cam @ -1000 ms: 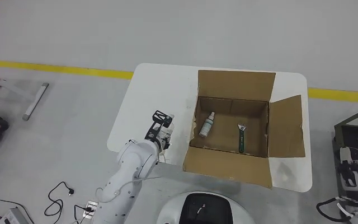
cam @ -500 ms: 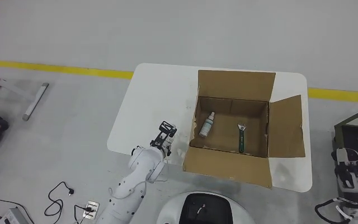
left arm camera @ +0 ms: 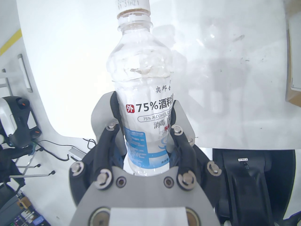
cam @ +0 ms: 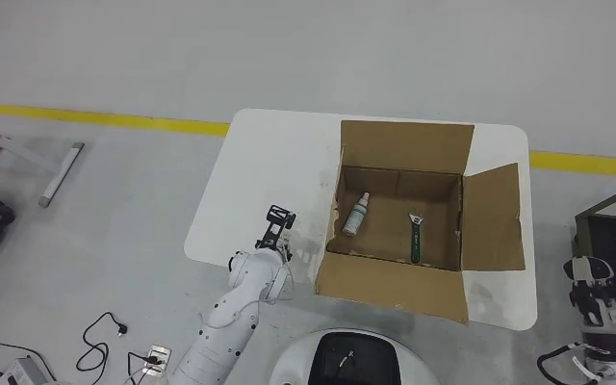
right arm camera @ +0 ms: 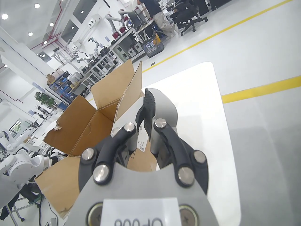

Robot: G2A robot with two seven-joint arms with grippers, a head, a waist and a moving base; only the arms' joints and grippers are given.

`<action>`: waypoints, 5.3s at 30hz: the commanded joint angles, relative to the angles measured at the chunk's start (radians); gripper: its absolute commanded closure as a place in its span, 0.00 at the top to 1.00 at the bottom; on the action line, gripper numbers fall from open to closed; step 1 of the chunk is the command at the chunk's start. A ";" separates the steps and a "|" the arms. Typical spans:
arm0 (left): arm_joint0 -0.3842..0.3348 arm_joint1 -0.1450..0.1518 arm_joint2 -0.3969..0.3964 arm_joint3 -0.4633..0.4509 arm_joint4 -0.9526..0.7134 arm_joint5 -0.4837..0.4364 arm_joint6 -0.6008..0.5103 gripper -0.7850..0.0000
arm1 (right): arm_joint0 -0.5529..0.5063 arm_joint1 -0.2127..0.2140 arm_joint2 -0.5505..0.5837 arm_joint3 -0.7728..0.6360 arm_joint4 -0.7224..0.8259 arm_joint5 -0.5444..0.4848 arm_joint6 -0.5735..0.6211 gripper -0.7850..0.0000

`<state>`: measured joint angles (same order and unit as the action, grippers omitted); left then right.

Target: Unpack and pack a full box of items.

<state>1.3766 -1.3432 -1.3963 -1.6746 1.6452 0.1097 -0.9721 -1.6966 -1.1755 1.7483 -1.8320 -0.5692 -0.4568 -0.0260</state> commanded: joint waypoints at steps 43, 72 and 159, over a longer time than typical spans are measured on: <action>-0.005 -0.002 -0.131 -0.397 -0.104 -0.049 -0.099 1.00 | -0.001 -0.008 -0.002 -0.013 -0.037 -0.001 0.010 0.00; -0.261 -0.017 0.233 -0.586 -0.429 -0.104 -0.221 0.00 | -0.052 -0.014 0.039 -0.018 -0.054 0.026 -0.016 0.00; -0.364 -0.025 0.226 -0.124 -0.012 -0.125 -0.269 0.00 | -0.050 -0.015 0.038 -0.024 -0.053 0.030 -0.014 0.00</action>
<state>1.0104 -1.3678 -1.1673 -1.8000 1.6318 -0.0139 -1.2424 -1.7467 -1.1902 1.7862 -1.8565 -0.6226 -0.4271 -0.0396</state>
